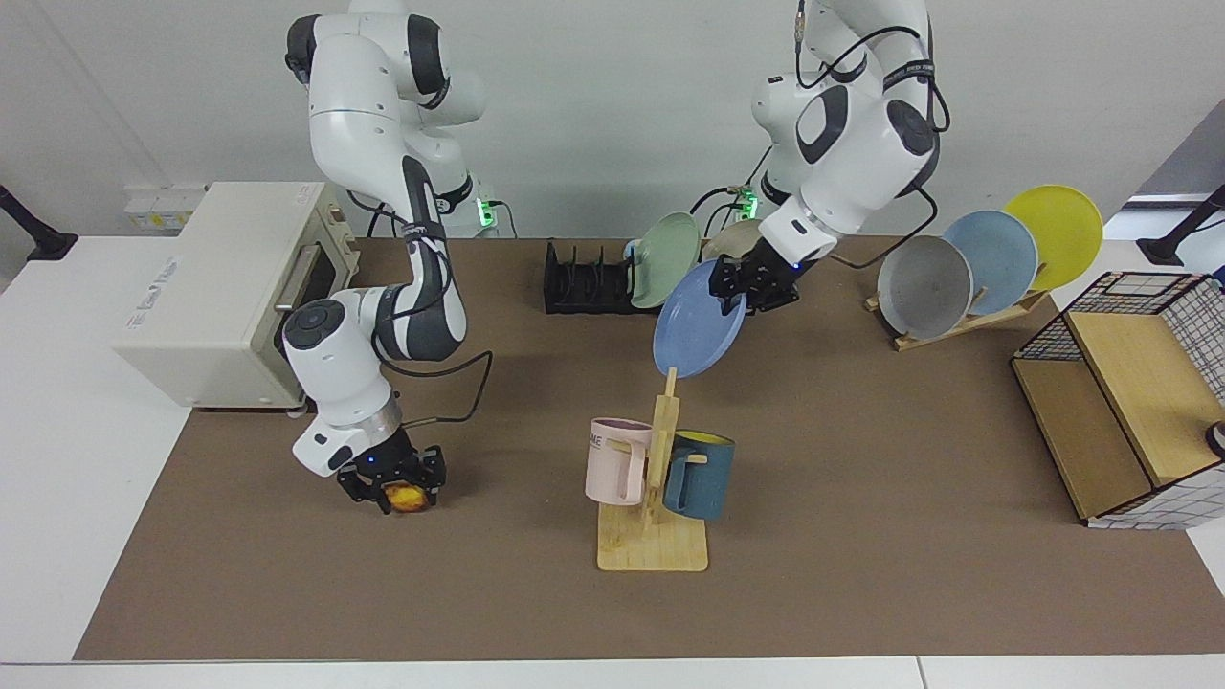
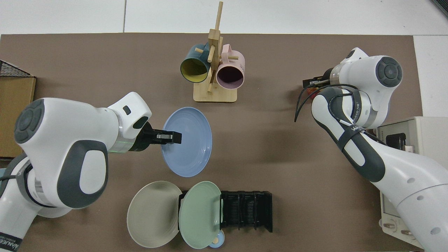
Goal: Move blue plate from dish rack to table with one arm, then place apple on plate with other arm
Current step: 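Lift the blue plate out with the left gripper while the right gripper grasps the apple, then lower the blue plate onto the table with the left gripper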
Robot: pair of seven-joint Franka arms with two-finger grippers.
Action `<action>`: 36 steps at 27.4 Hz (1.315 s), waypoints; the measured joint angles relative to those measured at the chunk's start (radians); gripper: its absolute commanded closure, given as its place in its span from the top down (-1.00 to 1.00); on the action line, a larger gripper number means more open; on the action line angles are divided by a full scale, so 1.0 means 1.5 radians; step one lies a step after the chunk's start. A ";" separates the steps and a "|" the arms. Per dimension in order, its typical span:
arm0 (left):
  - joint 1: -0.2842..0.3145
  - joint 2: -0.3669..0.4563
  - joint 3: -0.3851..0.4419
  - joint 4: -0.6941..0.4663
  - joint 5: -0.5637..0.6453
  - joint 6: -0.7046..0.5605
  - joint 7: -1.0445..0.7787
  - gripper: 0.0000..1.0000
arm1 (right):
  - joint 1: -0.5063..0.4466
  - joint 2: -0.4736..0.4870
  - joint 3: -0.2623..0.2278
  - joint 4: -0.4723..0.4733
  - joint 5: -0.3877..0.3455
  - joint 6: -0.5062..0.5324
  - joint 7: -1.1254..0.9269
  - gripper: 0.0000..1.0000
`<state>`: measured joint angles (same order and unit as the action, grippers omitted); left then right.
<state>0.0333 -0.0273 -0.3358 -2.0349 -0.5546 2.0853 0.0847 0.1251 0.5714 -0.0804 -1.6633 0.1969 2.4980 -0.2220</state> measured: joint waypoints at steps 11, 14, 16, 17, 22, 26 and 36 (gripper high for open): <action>0.027 0.136 0.029 -0.003 -0.210 0.001 0.241 -1.00 | -0.001 -0.001 -0.003 0.010 0.000 -0.039 0.000 -1.00; 0.051 0.165 0.030 -0.001 -0.245 -0.054 0.265 -1.00 | -0.002 -0.004 -0.007 0.025 0.000 -0.066 0.000 -1.00; 0.063 0.186 0.030 -0.001 -0.265 -0.069 0.285 -1.00 | -0.004 -0.012 -0.009 0.036 0.000 -0.083 0.000 -1.00; 0.067 0.196 0.030 -0.001 -0.275 -0.069 0.295 -1.00 | -0.005 -0.019 -0.010 0.041 0.000 -0.096 0.000 -1.00; 0.070 0.231 0.025 -0.001 -0.325 -0.063 0.332 -1.00 | -0.012 -0.073 -0.013 0.054 0.001 -0.183 0.000 -1.00; 0.070 0.250 0.010 0.000 -0.350 -0.015 0.359 -1.00 | -0.019 -0.124 -0.015 0.056 0.000 -0.258 0.000 -1.00; 0.069 0.275 -0.041 0.001 -0.357 0.113 0.371 -0.63 | -0.036 -0.192 -0.020 0.048 -0.006 -0.349 0.000 -1.00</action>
<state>0.1375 0.3852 -0.3966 -2.0339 -1.0902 2.2541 0.6411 0.0705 0.2829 -0.1109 -1.5912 0.1873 1.9743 -0.2221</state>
